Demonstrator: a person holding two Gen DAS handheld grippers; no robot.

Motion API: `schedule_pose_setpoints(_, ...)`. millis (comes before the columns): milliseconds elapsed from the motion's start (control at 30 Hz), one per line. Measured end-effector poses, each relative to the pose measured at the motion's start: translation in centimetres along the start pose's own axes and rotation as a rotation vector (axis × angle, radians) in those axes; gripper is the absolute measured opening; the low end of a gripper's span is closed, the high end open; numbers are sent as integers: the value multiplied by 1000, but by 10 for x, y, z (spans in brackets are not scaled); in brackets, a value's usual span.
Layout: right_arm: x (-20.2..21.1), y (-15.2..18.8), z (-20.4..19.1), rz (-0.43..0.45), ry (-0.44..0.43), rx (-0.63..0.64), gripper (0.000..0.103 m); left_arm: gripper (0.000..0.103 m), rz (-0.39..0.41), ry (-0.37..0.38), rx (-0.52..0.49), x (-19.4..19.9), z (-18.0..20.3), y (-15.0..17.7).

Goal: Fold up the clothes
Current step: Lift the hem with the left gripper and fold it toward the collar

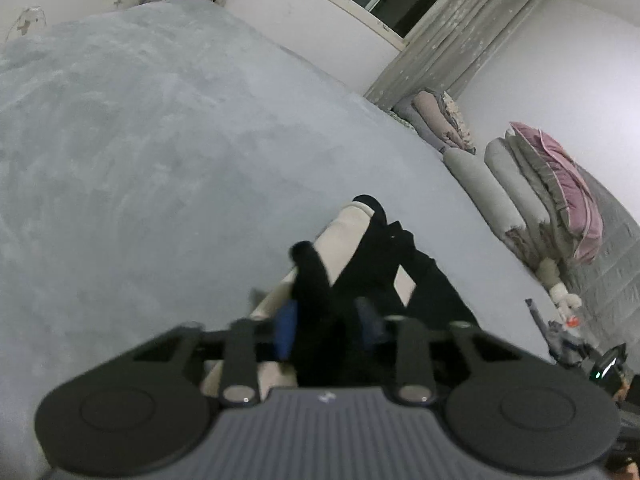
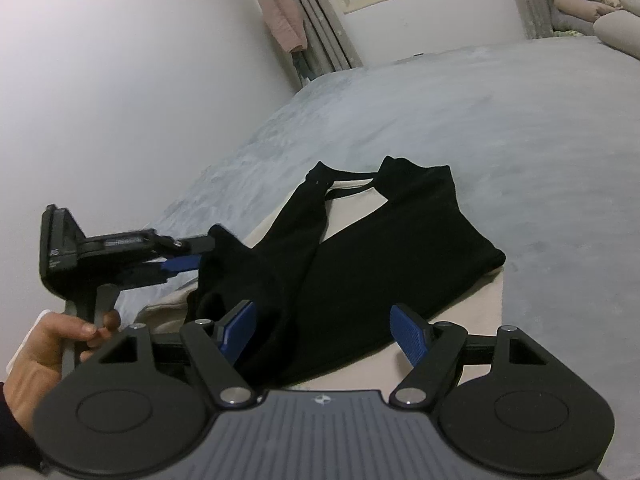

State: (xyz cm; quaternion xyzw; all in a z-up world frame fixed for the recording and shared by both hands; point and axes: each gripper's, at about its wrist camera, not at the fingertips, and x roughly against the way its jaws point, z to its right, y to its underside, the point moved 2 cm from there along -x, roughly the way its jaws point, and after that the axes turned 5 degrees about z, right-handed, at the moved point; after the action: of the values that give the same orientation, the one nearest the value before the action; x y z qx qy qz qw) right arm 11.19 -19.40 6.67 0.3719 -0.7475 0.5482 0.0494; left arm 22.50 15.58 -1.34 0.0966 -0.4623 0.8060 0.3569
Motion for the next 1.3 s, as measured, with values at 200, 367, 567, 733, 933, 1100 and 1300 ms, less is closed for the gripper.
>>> schedule_pose_setpoints(200, 2, 1, 2, 4, -4, -9, 74, 7, 29, 5, -28, 7, 14, 4)
schedule_pose_setpoints(367, 2, 0, 2, 9, -8, -10, 74, 7, 105, 153, -99, 38, 54, -1)
schedule_pose_setpoints(567, 1, 0, 2, 8, -11, -5, 74, 52, 17, -14, -55, 34, 67, 2)
schedule_pose_setpoints(733, -2, 0, -1, 0, -17, 2, 74, 67, -10, -132, 15, 9, 35, 14)
schedule_pose_setpoints(933, -6, 1, -2, -9, -10, 17, 74, 9, 34, -175, -74, -6, 42, 19)
schedule_pose_setpoints(1100, -1, -1, 3, 8, -1, 7, 74, 8, 139, -87, -184, 14, 68, 10)
schedule_pose_setpoints(1300, 13, -11, 13, 58, -11, -17, 74, 10, 195, 441, -435, 66, 145, 26)
